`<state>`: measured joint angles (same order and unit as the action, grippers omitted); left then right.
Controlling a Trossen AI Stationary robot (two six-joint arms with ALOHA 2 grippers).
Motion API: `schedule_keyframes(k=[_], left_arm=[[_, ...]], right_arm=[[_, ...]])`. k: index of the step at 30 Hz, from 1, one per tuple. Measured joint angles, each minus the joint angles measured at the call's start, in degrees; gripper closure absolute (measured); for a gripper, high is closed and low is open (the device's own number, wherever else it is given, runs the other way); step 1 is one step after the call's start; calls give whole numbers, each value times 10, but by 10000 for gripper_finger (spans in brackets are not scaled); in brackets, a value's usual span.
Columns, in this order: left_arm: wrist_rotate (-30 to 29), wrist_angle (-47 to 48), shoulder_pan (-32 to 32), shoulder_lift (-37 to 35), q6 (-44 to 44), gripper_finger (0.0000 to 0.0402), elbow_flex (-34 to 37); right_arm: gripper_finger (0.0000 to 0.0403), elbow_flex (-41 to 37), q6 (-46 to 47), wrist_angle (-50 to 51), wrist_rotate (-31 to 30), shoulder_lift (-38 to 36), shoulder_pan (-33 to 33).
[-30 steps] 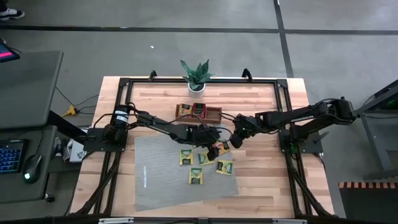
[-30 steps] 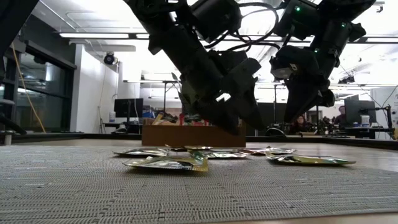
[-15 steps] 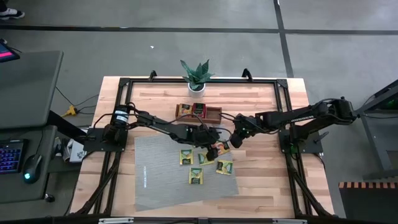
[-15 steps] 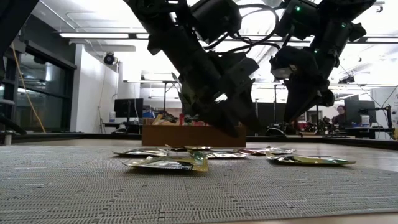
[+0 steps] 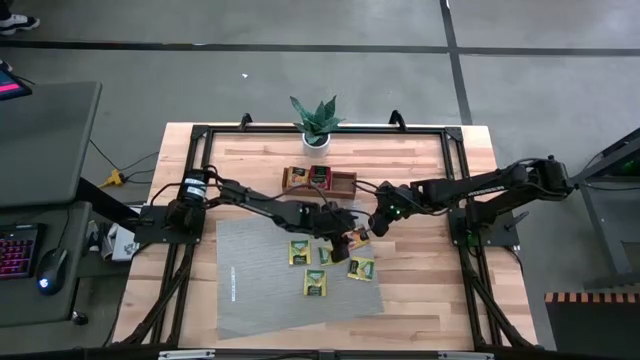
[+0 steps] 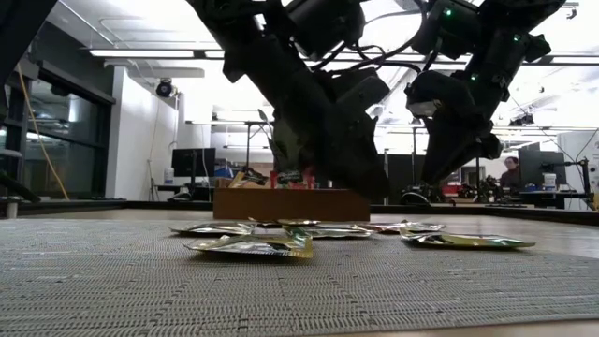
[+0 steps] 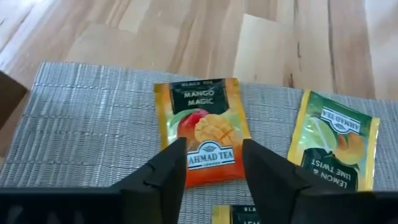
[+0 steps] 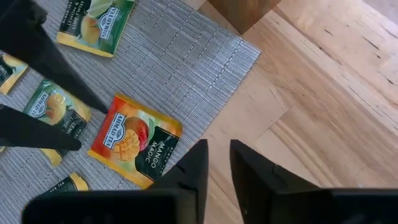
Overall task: Pick & Place Tea
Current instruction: Put the orange tea bag into the left section of the wooden organizer
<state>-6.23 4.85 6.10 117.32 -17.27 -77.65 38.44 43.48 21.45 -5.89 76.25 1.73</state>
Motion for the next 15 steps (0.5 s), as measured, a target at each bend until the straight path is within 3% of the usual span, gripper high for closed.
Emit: schedule_keyframes(k=[15], left_arm=[[7, -21, 3, 26, 5, 270, -1]], right_arm=[[252, 0, 1, 0, -18, 0, 0]])
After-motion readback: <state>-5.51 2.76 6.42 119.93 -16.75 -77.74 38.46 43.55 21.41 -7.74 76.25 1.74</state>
